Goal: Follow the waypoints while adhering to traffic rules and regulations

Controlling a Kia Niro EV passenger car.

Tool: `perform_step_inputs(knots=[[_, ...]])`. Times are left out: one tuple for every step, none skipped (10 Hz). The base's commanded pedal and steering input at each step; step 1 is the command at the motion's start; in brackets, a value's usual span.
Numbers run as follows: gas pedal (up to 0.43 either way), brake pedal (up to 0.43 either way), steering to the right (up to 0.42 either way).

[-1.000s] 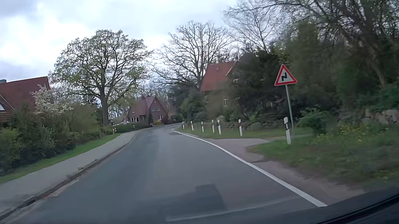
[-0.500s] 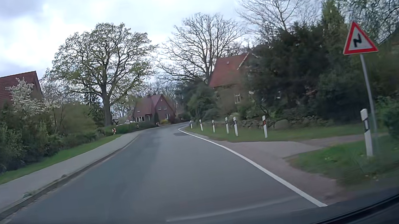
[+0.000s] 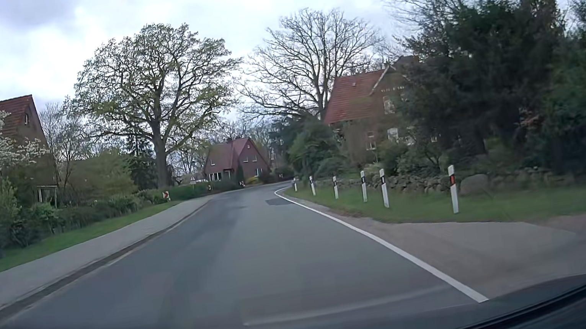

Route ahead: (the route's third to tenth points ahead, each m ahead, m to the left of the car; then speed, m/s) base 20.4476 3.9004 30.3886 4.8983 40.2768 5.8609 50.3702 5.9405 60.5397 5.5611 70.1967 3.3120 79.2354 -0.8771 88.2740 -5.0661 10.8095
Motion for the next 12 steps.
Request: perform_step_inputs(knots=[[0.087, 0.000, -0.027], [0.087, 0.000, -0.027], [0.087, 0.000, -0.026], [0.087, 0.000, -0.025], [0.087, 0.000, -0.024], [0.087, 0.000, -0.022], [0.087, 0.000, -0.021], [0.087, 0.000, -0.021], [0.087, 0.000, -0.021], [0.087, 0.000, -0.021], [0.087, 0.000, -0.021], [0.087, 0.000, -0.021]])
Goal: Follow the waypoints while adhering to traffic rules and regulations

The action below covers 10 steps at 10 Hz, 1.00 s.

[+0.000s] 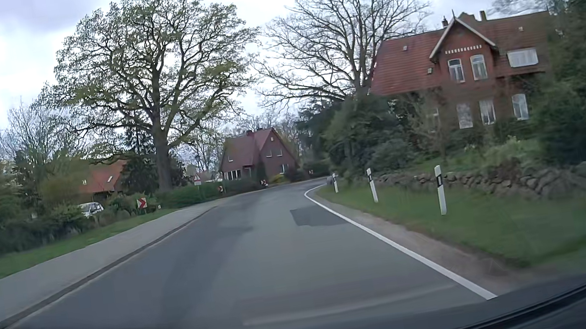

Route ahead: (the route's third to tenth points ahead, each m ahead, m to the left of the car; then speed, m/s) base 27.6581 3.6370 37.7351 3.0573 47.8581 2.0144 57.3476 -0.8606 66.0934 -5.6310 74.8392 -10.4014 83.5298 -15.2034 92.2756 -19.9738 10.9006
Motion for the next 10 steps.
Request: perform_step_inputs(knots=[[0.087, 0.000, -0.021], [0.087, 0.000, -0.020], [0.087, 0.000, -0.019], [0.087, 0.000, -0.017], [0.087, 0.000, -0.014], [0.087, 0.000, -0.011], [0.087, 0.000, -0.009], [0.087, 0.000, -0.007], [0.087, 0.000, -0.005], [0.087, 0.000, -0.004]])
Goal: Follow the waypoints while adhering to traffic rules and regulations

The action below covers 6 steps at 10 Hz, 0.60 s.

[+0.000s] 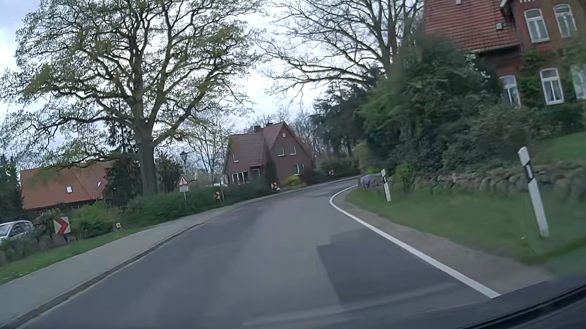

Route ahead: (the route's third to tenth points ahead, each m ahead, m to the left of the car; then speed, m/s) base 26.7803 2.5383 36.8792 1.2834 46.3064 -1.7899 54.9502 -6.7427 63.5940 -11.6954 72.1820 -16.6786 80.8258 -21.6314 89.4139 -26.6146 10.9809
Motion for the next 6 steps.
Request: perform_step_inputs(knots=[[0.087, 0.000, -0.004], [0.087, 0.000, -0.003], [0.087, 0.000, -0.001], [0.087, 0.000, 0.000], [0.087, 0.000, 0.002], [0.079, 0.000, 0.003]])
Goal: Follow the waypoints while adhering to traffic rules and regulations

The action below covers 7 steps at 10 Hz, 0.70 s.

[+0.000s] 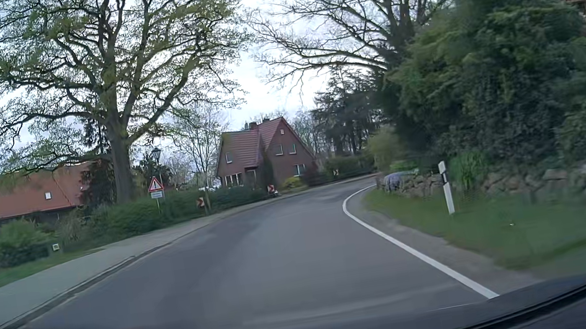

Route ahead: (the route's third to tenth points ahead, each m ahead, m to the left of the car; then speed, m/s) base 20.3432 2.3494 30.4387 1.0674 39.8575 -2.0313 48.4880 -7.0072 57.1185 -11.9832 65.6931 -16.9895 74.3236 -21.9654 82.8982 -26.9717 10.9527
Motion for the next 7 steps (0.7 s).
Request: perform_step_inputs(knots=[[0.079, 0.000, 0.006], [0.079, 0.000, 0.010], [0.079, 0.000, 0.015], [0.079, 0.000, 0.019], [0.079, 0.000, 0.022], [0.079, 0.000, 0.022], [0.079, 0.000, 0.021]])
